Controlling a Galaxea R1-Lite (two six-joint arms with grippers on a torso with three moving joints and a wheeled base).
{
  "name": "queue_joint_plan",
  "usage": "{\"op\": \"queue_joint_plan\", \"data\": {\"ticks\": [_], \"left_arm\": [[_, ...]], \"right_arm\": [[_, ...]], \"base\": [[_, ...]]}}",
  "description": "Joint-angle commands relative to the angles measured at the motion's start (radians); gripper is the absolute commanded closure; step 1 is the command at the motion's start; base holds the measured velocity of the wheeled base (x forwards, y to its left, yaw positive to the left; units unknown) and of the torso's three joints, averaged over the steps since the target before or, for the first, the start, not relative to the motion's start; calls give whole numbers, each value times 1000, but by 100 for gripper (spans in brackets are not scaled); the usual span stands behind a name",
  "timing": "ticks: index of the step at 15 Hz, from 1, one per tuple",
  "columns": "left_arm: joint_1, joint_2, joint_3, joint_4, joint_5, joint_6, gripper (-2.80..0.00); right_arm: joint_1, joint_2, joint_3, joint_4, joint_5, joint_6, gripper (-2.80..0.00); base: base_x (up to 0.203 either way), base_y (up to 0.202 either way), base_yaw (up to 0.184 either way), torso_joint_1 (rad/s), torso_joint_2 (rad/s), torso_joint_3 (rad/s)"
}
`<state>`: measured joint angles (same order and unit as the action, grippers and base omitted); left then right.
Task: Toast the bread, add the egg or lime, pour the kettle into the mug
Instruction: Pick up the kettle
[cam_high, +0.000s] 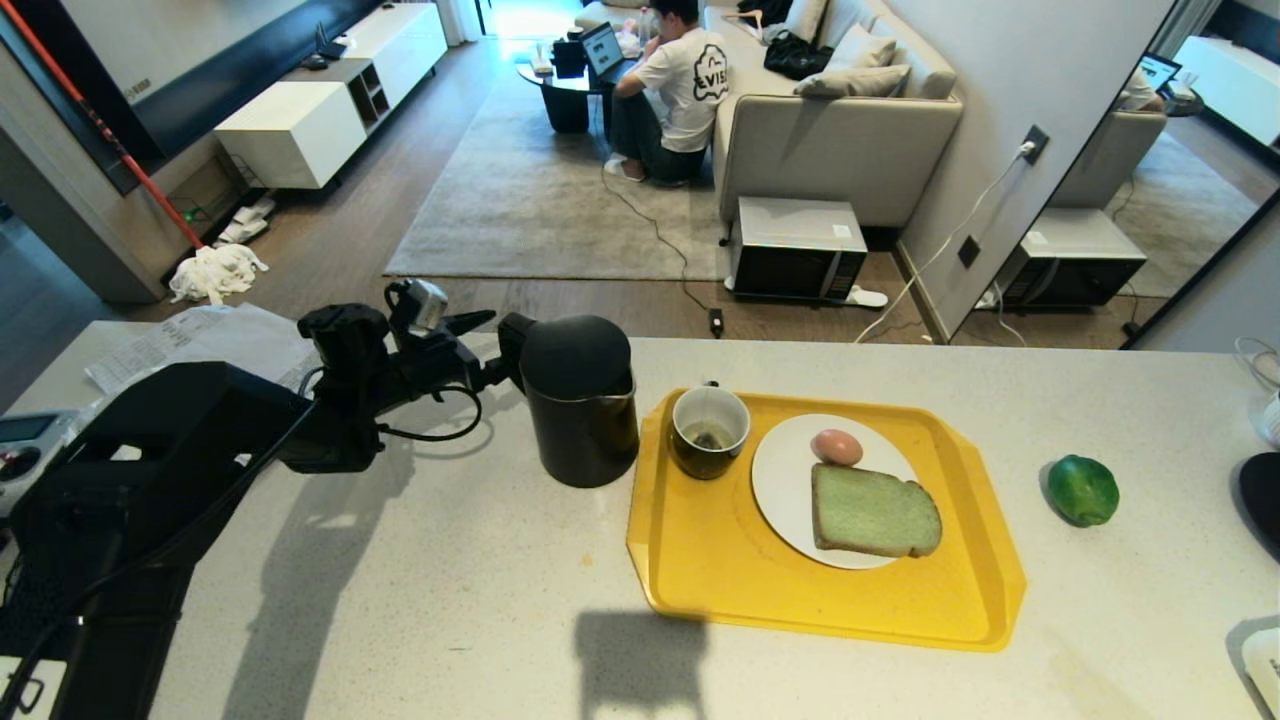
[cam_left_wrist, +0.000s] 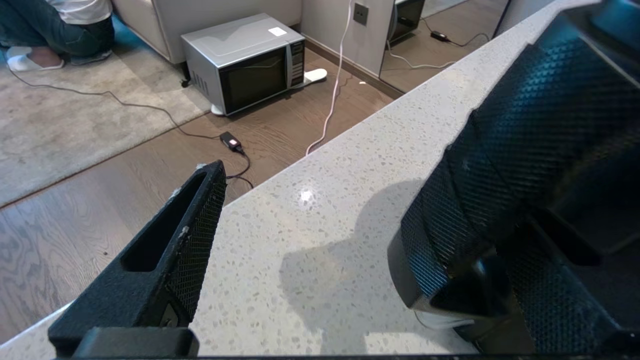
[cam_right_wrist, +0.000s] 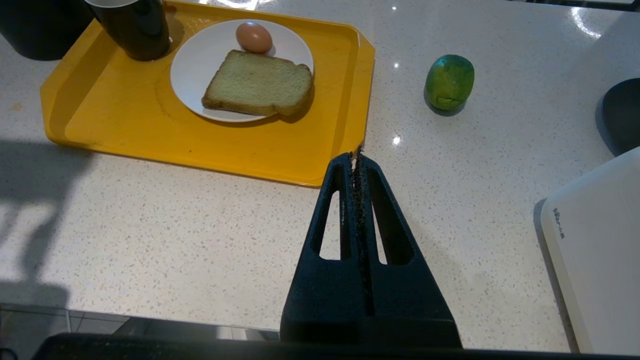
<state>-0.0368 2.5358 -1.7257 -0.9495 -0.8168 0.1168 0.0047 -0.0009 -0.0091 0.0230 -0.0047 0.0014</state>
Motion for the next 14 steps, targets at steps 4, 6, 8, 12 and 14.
{"op": "queue_joint_plan", "data": {"ticks": [4, 6, 8, 12, 14], "left_arm": [[-33, 59, -131, 55, 10, -2, -280], [-45, 78, -174, 90, 15, -2, -280], [-52, 89, -193, 98, 18, -1, -280], [-60, 97, -216, 129, 18, 0, -280], [-67, 95, -216, 129, 18, 0, -280]], "right_arm": [[1, 1, 0, 0, 0, 0, 0], [1, 1, 0, 0, 1, 0, 0], [0, 1, 0, 0, 0, 0, 0], [1, 1, 0, 0, 0, 0, 0], [1, 1, 0, 0, 0, 0, 0]], "base": [[0, 0, 0, 0, 0, 0], [0, 0, 0, 0, 0, 0], [0, 0, 0, 0, 0, 0], [0, 0, 0, 0, 0, 0], [0, 0, 0, 0, 0, 0]]}}
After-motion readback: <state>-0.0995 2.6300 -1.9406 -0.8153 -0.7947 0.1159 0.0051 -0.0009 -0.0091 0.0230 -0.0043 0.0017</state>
